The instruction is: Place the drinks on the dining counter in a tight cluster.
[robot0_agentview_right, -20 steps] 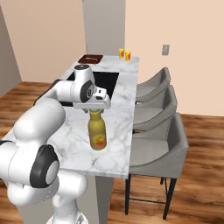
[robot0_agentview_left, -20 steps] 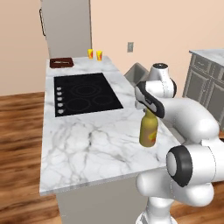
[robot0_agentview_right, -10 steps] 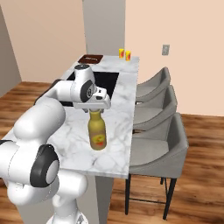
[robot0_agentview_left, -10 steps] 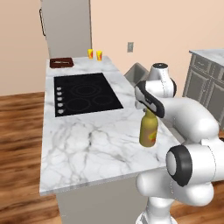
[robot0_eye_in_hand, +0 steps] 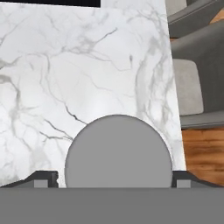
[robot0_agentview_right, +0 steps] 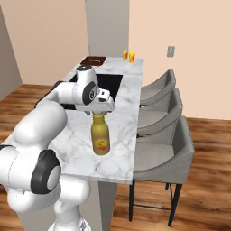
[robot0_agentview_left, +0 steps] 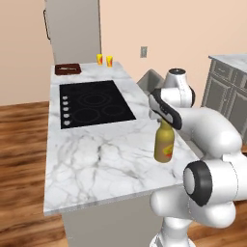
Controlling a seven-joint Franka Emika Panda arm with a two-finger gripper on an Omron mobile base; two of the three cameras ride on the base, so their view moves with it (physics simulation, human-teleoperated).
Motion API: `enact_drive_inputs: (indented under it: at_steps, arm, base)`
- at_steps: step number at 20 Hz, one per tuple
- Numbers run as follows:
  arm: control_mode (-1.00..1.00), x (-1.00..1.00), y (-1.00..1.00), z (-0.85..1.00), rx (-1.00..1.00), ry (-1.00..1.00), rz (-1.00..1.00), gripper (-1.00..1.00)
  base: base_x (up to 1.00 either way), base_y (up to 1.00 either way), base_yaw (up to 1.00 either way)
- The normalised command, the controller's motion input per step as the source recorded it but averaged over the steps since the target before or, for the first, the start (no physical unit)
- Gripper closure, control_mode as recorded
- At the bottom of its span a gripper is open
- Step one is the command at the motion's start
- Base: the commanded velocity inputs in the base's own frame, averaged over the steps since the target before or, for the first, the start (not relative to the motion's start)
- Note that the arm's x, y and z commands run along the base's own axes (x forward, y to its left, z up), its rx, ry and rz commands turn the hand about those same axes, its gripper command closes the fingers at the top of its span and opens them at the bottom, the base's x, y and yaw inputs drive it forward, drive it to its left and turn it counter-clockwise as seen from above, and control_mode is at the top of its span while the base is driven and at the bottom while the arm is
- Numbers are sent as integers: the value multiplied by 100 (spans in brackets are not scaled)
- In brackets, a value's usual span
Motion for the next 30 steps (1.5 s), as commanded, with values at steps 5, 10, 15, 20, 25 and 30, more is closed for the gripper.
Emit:
enact_drive_inputs:
  at_steps: [5, 10, 15, 20, 25, 30]
  arm:
    - [-100, -14, 0, 53, 0, -12, 0, -100]
    - [-100, -87, -10, 25, 0, -2, 0, -100]
    - [-100, -100, -6, 16, 0, 0, -2, -100]
    - [-100, -96, -1, 41, 0, 0, -1, -100]
    - [-100, -61, 0, 25, 4, -3, 0, -100]
    - [-100, -2, 0, 1, 0, 0, 0, -100]
  base:
    - [0, 0, 0]
    - [0, 0, 0]
    - [0, 0, 0]
    - [0, 0, 0]
    - [0, 0, 0]
    - [0, 0, 0]
